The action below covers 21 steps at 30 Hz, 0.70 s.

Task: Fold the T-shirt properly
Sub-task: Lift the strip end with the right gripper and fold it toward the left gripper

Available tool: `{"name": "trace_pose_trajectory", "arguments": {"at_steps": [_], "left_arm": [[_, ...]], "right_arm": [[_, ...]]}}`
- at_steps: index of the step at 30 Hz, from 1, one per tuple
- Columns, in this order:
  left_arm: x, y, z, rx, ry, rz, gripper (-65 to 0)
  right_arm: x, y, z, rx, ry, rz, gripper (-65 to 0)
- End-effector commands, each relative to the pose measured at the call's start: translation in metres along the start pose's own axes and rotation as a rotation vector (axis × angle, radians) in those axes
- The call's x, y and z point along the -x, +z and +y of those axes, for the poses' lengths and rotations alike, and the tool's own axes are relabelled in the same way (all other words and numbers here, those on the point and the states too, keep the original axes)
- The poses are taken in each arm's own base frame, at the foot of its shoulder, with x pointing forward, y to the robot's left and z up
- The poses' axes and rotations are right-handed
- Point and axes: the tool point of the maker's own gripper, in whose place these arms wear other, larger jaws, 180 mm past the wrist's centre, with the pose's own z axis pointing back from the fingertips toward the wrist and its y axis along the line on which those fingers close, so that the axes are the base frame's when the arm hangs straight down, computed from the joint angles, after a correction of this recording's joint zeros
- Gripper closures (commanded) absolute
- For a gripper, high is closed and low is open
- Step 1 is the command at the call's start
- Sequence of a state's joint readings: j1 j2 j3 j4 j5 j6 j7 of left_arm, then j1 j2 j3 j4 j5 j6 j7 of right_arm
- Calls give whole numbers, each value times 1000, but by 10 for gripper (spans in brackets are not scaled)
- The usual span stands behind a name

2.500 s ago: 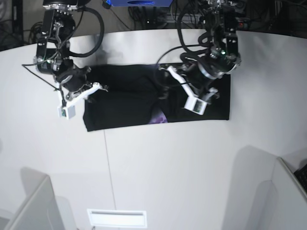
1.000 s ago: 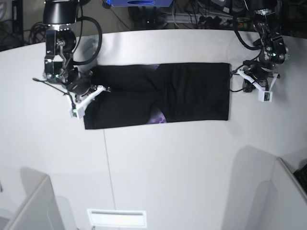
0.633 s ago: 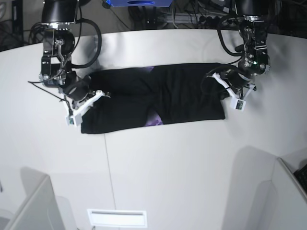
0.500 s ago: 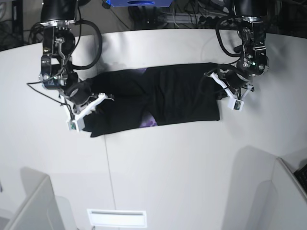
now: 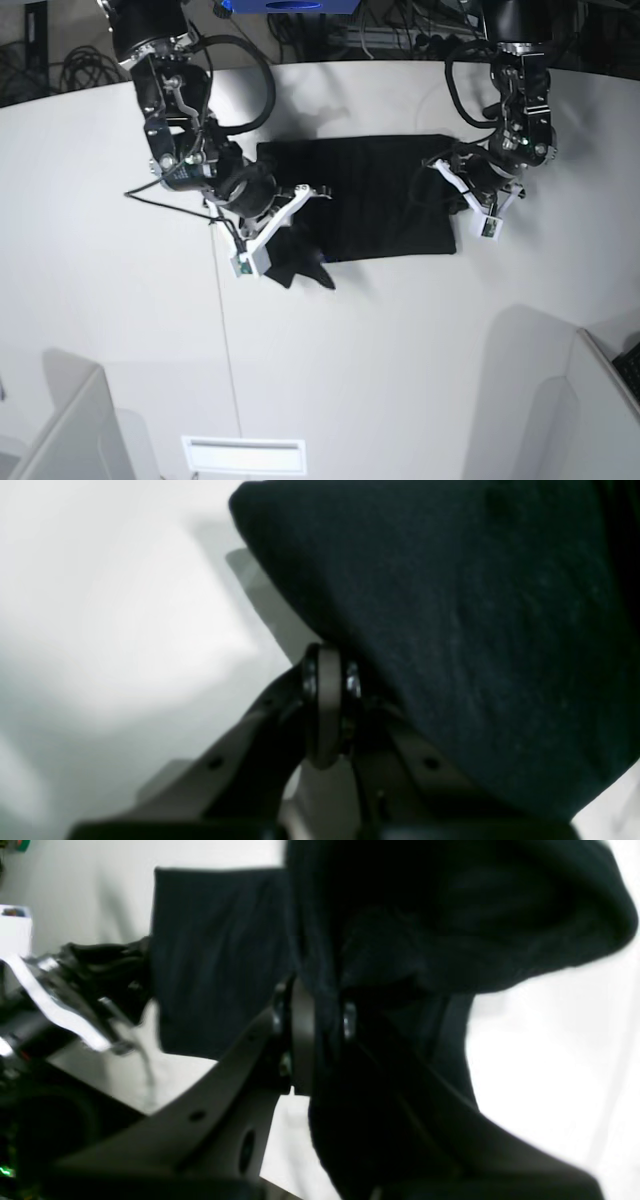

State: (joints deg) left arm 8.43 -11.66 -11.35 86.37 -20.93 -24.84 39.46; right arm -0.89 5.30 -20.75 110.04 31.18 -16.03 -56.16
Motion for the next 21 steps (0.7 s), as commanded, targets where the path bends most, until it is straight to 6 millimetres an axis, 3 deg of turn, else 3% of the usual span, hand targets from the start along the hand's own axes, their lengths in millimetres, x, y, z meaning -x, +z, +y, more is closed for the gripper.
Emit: {"name": "trace_pose_trajectory", "arguments": {"at_steps": [1, 10, 18, 21], "left_arm": [[3, 5, 12, -30, -32, 29, 0], [26, 20, 29, -63, -56, 86, 0], [33, 23, 25, -56, -66, 101, 0], [34, 22, 22, -51, -64, 101, 0]], "right_arm": [[-18, 4, 15, -35, 11, -64, 0], [-8, 1, 76, -168, 34, -46, 0], [4, -16, 94, -194, 75, -51, 0], [10, -27, 92, -181, 80, -39, 0]]}}
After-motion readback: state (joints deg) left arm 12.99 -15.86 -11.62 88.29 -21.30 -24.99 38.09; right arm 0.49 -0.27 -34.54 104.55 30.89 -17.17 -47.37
